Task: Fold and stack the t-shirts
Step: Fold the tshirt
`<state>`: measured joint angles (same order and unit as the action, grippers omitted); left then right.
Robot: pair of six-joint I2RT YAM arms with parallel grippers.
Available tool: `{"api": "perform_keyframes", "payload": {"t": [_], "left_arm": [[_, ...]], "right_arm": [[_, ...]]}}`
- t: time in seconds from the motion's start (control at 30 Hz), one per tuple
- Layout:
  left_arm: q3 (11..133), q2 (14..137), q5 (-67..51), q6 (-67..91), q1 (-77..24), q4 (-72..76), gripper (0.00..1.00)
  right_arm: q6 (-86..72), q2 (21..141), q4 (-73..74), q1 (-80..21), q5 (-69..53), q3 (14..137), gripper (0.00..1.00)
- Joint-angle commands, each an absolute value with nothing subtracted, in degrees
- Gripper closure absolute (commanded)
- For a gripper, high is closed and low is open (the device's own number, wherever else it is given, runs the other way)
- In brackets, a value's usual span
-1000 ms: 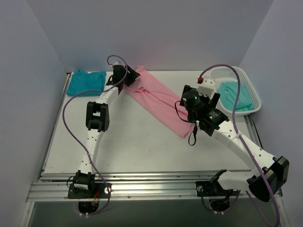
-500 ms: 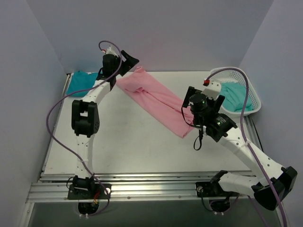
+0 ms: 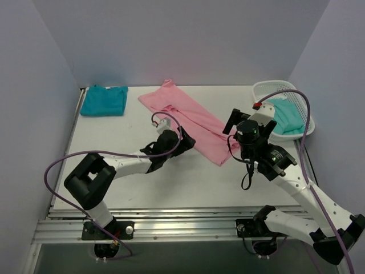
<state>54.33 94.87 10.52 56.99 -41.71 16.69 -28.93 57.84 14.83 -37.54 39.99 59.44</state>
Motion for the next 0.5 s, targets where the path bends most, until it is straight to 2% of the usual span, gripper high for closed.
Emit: {"api": "perform_keyframes", "payload": {"t": [0.0,0.13,0.47], "left_arm": [[50.46,95.18,23.11,65.20,-46.22,21.25,0.06],[48.95,98.43,27.41,71.09,-51.93,22.94,0.02],[58.34,112.93,31.20,84.02,-60.02,23.12,0.01]], "right_arm": [[-29.71,55.11,16.26,-37.97,40.69,58.98,0.00],[-29.79,54.05,17.49,-38.14,41.22,58.80,0.00],[-30.06,51.77,19.86,-38.14,43.15,58.71,0.00]]}}
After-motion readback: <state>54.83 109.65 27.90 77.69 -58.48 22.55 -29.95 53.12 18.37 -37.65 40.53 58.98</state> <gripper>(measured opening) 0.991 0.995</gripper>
